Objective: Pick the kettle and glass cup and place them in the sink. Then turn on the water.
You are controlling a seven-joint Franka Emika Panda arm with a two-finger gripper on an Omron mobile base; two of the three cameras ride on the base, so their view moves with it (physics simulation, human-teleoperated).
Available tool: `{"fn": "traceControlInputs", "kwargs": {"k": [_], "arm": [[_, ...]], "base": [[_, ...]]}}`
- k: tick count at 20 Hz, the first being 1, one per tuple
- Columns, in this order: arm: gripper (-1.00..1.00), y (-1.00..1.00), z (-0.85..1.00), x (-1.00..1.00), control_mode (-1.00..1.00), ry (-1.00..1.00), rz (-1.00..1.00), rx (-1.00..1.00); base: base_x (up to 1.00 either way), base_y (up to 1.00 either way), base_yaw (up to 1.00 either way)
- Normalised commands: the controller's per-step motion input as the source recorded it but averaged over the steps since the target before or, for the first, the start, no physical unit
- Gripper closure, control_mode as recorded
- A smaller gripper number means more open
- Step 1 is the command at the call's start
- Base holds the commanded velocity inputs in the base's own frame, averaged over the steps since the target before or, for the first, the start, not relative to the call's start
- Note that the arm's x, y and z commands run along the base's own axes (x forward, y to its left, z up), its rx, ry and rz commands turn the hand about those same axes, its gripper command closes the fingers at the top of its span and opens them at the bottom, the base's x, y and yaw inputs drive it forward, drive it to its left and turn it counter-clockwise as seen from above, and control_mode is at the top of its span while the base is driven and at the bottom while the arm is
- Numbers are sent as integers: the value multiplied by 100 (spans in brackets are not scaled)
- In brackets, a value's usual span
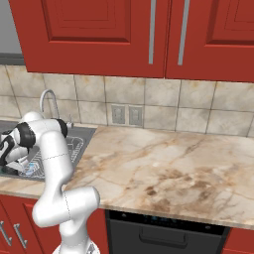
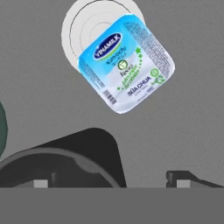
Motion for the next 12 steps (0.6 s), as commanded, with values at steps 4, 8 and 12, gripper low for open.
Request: {"fn": "traceControlInputs", "kwargs": {"k": [4,8,12], "arm": [[-100,0,22,0,-100,0,0,0],[-100,0,45,3,-100,0,0,0],[-100,0,51,0,-100,0,0,0]], "base": [[0,0,0],[0,0,0],[0,0,0]]}}
